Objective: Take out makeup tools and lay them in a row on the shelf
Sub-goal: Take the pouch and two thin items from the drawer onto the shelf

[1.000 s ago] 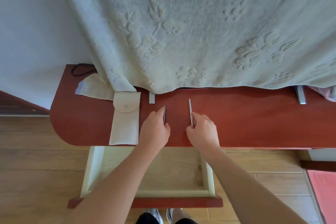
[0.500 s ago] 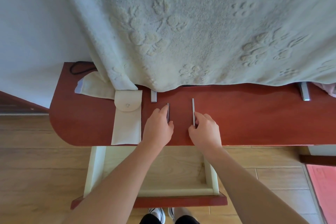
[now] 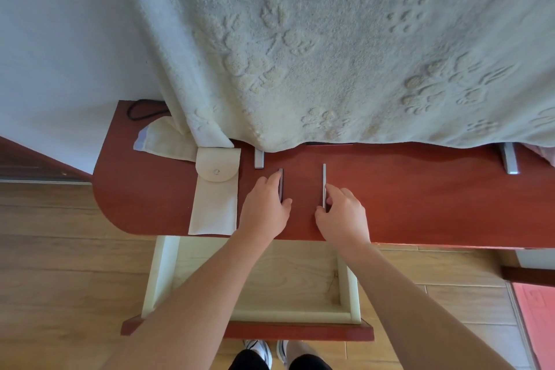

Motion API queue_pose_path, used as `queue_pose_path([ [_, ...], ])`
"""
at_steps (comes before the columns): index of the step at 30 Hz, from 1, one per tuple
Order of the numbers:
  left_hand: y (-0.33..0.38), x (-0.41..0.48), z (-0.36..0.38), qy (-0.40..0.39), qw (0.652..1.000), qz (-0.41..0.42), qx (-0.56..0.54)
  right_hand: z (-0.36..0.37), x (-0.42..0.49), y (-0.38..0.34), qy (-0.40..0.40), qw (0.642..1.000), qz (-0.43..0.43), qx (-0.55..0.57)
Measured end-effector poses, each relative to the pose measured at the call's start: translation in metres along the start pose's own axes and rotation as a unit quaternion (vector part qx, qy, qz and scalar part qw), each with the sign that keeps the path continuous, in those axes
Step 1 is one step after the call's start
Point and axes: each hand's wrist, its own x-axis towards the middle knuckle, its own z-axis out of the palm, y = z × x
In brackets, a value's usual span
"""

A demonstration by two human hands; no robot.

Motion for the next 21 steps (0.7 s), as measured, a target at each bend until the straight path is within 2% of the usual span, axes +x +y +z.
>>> queue_pose_path([
  [8,-0.002,-0.016,-0.019,0.036,0.999,0.002,0.002,-0.014,-0.008,-0.003,0.007,0.999,-0.032,-0.014],
  [15,-0.033,-0.060,-0.044,0.057,0.993,0.077,0.067,-0.023,-0.053,-0.010,0.001,0.991,-0.090,-0.094],
  [21,-0.086,-0.122,-0.056,0.050,0.985,0.118,0.116,-0.007,-0.120,-0.003,-0.011,0.987,-0.085,-0.136],
])
